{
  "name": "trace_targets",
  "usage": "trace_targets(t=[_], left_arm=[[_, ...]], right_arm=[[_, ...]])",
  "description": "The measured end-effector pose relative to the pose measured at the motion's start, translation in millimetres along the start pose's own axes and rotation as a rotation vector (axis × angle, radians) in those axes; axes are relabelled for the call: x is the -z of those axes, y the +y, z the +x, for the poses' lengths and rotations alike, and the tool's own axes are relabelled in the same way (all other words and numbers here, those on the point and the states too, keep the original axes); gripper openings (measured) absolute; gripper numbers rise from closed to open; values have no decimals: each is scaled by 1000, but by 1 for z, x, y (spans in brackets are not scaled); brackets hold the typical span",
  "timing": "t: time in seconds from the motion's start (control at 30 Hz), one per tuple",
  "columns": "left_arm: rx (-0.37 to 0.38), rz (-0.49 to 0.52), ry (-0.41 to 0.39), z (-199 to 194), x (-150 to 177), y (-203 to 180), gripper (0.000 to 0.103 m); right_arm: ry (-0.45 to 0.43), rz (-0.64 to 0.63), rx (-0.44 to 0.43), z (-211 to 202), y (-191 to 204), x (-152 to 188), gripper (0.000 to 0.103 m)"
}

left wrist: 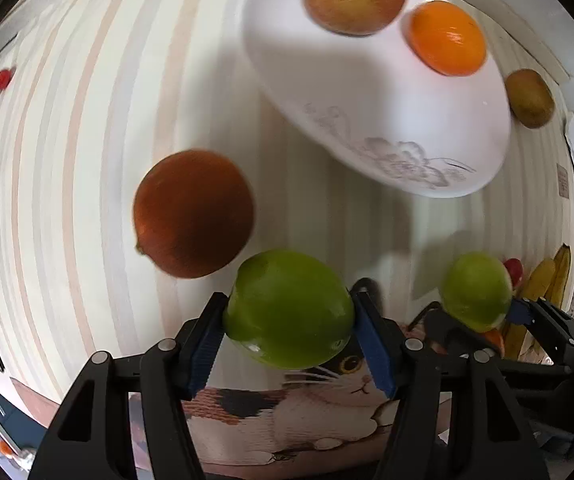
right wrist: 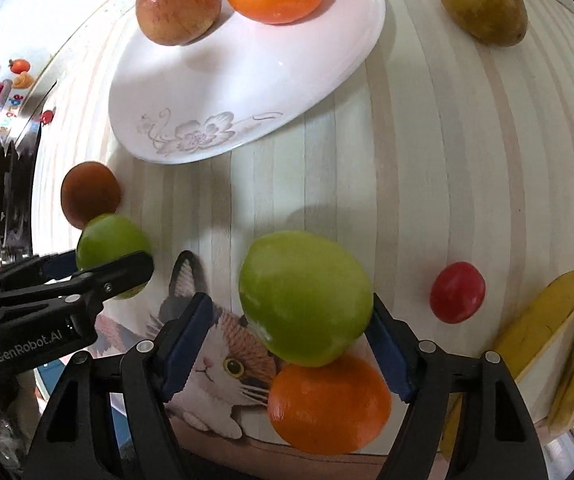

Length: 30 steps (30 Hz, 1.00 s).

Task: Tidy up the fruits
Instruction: 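Grasp a green apple with the left tool while the right tool grasps another, then place both green apples on the plate and open both tools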

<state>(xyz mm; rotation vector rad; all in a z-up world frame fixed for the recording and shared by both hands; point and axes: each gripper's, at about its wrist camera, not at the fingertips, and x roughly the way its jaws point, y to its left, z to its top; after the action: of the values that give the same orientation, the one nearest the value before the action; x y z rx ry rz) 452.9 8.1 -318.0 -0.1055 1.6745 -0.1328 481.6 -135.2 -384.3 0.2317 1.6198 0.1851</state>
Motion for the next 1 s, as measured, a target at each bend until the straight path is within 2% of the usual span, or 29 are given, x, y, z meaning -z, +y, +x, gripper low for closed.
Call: trace_targets(t=[0.2, 0.23, 0.33, 0.37, 0.57, 0.73, 0.9, 1.0], left_arm=[[13, -16, -4, 0, 1, 5, 61], [13, -17, -8, 5, 10, 9, 61], [15, -19, -8, 8, 12, 9, 61], [15, -18, -8, 9, 14, 10, 61], [31, 6, -7, 1, 13, 7, 61], [96, 16, -51, -30, 10, 2, 61], [166, 27, -118, -75, -16, -6, 61], [154, 44, -141, -89, -51, -14, 61]], right_arm=[[-39, 33, -20, -11, -5, -2, 78], [-39, 35, -16, -9, -6, -4, 78], [-39, 41, -10, -2, -8, -10, 64], [-51, 29, 0, -1, -7, -9, 62], [-76, 8, 7, -7, -8, -3, 62], [-116, 25, -53, -31, -8, 2, 62], [-178, 2, -94, -65, 1, -13, 62], [-205, -32, -94, -75, 13, -33, 62]])
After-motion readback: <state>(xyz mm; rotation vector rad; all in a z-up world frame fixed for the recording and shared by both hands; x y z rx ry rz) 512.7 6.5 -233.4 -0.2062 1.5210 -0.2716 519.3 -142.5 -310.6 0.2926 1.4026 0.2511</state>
